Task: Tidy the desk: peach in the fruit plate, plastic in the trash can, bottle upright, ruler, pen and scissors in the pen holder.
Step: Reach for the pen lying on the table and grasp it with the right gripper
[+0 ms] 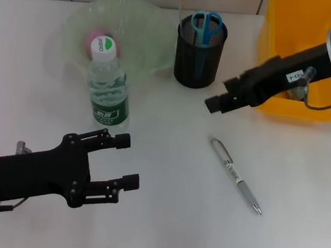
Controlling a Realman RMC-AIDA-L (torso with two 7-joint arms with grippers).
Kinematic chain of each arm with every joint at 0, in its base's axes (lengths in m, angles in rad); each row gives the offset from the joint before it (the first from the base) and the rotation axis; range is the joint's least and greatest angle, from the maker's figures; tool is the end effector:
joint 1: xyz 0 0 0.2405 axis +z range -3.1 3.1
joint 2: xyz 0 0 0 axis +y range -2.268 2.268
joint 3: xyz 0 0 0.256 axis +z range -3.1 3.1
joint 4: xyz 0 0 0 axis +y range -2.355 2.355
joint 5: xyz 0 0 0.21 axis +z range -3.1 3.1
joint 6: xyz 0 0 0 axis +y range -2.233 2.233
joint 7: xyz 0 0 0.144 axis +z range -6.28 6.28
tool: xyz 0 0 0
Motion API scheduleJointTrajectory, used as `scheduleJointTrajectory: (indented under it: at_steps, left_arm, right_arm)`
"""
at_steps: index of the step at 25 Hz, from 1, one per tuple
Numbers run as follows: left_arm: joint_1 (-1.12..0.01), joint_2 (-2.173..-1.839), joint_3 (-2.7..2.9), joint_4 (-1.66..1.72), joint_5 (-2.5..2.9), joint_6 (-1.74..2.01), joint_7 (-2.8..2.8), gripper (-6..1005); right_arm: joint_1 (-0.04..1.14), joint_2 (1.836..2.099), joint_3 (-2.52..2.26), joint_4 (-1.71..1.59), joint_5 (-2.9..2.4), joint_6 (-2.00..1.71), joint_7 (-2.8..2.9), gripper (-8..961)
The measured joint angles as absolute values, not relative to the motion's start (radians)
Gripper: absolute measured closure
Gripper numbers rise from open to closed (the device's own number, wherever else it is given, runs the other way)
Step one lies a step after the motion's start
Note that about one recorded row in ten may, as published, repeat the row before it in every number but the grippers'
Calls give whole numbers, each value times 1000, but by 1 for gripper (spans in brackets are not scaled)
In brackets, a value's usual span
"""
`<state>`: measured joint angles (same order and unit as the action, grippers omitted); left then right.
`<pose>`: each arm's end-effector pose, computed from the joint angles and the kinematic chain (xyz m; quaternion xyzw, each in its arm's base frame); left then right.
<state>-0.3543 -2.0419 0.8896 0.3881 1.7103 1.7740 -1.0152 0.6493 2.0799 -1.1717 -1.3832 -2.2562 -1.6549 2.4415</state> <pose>-0.2833 0.2403 -0.0235 -0.9135 -0.1652 -0.3655 0.0679 0.1278 0.3566 0.0251 -0.9506 0.2964 0.0055 0.0921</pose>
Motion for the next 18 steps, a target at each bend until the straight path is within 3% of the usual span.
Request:
scheduleJointTrajectory:
  at_steps: [6, 18]
  left_arm:
    - [-375, -2025, 900, 389, 1748, 1791, -1026, 197]
    - [-394, -2021, 900, 408, 1845, 1805, -1026, 197]
  right_arm:
    - [803, 2080, -1296, -1414, -2552, -1837, 2767, 267]
    - [819, 2092, -1500, -1326, -2639, -1719, 2953, 299]
